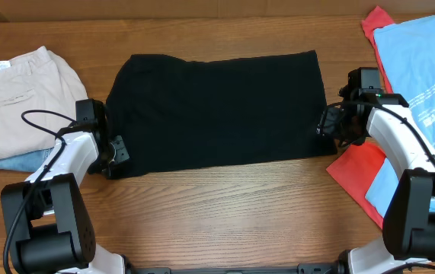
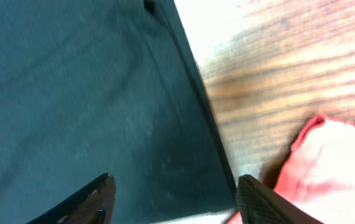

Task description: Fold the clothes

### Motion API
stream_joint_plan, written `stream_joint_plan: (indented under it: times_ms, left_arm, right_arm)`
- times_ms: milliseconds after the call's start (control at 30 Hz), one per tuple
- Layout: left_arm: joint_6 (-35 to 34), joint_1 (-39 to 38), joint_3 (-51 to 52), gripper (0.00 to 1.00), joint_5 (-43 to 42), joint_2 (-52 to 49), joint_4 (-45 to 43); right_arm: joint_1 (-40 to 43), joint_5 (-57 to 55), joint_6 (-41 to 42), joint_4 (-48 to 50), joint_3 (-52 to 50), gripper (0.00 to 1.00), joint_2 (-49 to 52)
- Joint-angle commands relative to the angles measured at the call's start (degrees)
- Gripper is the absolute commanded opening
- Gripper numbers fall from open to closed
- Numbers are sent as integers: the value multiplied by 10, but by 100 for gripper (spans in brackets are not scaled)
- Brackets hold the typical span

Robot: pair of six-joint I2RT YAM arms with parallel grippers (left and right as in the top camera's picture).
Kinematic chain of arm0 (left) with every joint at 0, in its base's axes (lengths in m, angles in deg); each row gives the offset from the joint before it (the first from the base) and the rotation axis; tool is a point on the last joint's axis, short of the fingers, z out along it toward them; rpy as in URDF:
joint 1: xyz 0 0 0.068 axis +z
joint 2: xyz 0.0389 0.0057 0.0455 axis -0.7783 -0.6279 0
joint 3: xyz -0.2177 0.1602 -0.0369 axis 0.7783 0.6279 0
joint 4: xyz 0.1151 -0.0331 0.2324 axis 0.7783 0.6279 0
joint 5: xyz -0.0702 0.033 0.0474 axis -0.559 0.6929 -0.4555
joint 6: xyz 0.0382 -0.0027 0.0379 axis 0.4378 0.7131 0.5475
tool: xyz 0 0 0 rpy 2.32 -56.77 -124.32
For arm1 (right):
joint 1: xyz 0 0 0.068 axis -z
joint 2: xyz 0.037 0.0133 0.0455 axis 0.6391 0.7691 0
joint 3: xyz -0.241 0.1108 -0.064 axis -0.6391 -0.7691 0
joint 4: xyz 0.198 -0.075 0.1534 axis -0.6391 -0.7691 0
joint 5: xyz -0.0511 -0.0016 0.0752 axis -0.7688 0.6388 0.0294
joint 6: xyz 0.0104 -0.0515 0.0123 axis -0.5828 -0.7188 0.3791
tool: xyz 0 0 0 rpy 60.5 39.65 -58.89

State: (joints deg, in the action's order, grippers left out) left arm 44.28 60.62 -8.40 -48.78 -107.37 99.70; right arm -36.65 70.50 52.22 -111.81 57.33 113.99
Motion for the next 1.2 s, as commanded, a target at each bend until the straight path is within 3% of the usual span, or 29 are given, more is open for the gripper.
stream_joint_plan:
  times_ms: [0,133,367,633,767,1167]
  left_arm:
    - [-14,7,11,22,18,-8,2]
    - [-14,7,11,23,19,-8,-3]
    - [-12,11,11,23,44,-8,2]
    - [-13,24,11,30,58,-8,49]
    - [-21,40,11,30,77,-8,71]
    - [-21,46,11,33,75,-8,71]
  right_arm:
    - [4,-1,-2,25,-21,65,21]
    - [4,5,-2,63,-45,55,49]
    - [4,-2,-2,90,-72,56,69]
    - [4,-88,64,-8,-86,37,69]
    - [4,-151,120,-53,-92,36,69]
    - [4,-133,148,-96,-115,29,69]
